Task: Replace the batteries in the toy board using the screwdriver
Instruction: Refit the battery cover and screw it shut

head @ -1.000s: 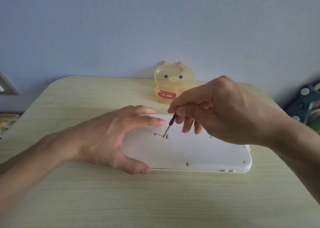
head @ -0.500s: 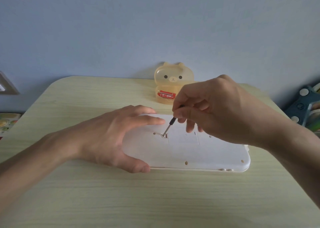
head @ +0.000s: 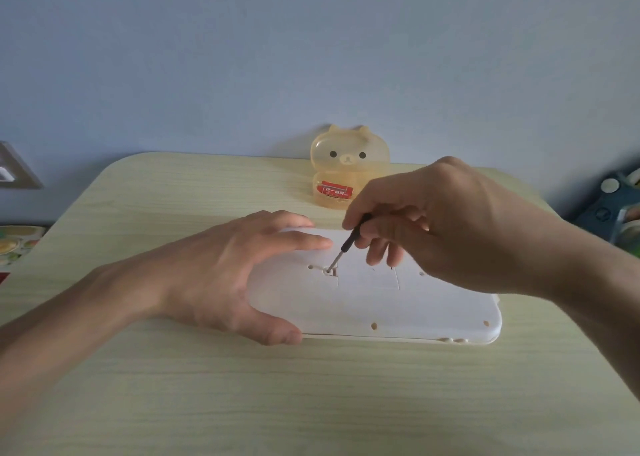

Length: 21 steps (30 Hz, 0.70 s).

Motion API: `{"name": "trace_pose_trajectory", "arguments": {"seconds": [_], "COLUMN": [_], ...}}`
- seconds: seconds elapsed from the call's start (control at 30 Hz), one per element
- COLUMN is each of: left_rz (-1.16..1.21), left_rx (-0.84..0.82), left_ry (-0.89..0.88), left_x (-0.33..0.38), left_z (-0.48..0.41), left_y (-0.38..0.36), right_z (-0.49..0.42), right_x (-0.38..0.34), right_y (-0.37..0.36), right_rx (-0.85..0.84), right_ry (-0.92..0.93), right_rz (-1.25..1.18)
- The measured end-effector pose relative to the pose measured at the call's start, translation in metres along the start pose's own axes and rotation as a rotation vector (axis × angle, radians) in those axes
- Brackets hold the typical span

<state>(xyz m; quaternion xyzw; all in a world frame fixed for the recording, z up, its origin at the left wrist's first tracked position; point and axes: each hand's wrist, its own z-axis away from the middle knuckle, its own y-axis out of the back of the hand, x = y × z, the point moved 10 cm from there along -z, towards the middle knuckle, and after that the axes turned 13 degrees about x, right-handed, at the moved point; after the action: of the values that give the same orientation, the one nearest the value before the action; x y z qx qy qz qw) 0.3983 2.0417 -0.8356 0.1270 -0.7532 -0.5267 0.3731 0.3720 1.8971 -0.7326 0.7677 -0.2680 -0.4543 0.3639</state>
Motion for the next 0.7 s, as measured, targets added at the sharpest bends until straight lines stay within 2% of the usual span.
{"name": "trace_pose_trajectory", "arguments": {"seconds": [0.13,0.27,0.33,0.43,0.53,0.7], "left_rz": [-0.001,0.002,-0.013,-0.019,-0.024,-0.024], "left_rx": [-0.001,-0.003,-0.007,-0.015,-0.018,-0.022], "left_ry": [-0.001,-0.008,-0.012,-0.006,-0.007,-0.023], "left_x": [0.0,0.0,-0.001,-0.001,-0.001,0.001], "left_z": [0.0,0.0,0.0,0.001,0.0,-0.001], "left_y": [0.0,0.0,0.0,0.0,0.001,0.0], "right_z": [-0.002,-0.001,-0.001,0.004,0.019,0.051], "right_x": [-0.002,-0.001,0.018,0.067,0.127,0.199], "right_y": [-0.003,-0.001,0.016,0.053,0.074,0.064], "right_rx": [0.101,0.113,0.146,0.314,0.422,0.369], "right_ry": [0.054,0.065,-0.028,-0.187,-0.325,-0.481], "right_rz": [0.182,0.167,0.116,-0.01,0.022,0.14]}}
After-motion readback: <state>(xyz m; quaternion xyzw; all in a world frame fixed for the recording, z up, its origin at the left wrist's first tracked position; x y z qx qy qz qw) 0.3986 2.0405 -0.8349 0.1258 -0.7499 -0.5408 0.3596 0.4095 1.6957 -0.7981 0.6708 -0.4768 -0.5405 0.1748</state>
